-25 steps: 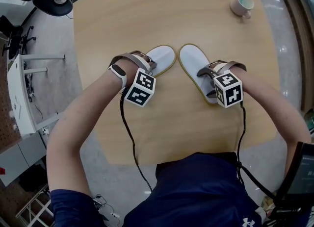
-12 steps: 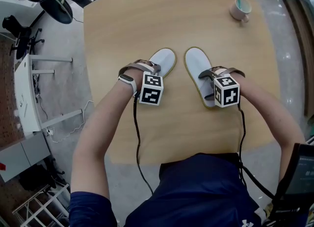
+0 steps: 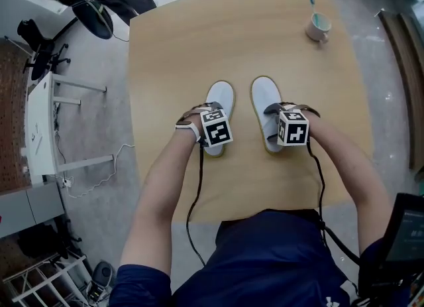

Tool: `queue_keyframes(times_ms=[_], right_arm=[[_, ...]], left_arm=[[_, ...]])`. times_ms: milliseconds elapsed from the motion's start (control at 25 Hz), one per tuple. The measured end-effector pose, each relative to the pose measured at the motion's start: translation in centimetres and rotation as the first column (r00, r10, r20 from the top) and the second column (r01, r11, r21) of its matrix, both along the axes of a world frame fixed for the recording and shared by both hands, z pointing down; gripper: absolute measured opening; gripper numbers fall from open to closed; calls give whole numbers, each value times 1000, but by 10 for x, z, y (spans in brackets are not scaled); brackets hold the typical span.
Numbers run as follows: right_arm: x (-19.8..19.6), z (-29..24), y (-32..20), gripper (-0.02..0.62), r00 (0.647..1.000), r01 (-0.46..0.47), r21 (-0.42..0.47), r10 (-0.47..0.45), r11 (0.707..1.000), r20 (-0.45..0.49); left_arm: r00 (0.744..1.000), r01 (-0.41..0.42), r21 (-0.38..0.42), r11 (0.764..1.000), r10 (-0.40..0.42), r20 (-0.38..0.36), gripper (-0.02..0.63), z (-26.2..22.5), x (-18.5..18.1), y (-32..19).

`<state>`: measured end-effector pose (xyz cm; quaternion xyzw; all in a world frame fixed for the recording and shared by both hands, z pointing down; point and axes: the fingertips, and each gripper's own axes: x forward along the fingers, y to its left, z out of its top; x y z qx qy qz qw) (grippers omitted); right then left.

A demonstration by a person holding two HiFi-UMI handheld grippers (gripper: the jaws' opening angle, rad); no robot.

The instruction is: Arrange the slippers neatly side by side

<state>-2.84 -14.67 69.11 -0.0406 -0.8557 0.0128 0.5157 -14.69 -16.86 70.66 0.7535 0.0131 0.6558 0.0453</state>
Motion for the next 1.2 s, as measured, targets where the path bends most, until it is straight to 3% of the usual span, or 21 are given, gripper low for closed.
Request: queue_keyframes(times_ms=[160, 360, 840, 1000, 1080, 1200], right_arm=[[-13, -14, 15, 377, 999, -44, 6, 44, 999, -31], [-22, -11, 27, 376, 996, -87, 8, 87, 996, -30], [-29, 5, 48, 376, 997, -71, 6, 71, 997, -15], [-34, 6, 57, 376, 998, -67, 5, 67, 998, -13], [-35, 6, 61, 376, 998, -66, 6, 66, 998, -7], [-34, 5, 63, 376, 998, -70, 5, 70, 998, -4]], left_arm=[[992, 113, 3, 994, -113, -55, 417, -15, 2, 31], [960, 256, 9, 967, -253, -121, 416, -14, 15, 55], [922, 352, 17, 936, -344, -178, 416, 1, 45, 78], [877, 419, 6, 908, -402, -264, 397, -15, 45, 78], [891, 386, 43, 922, -360, -275, 397, -23, 40, 82], [961, 217, 138, 966, -187, -202, 399, -18, 32, 94]])
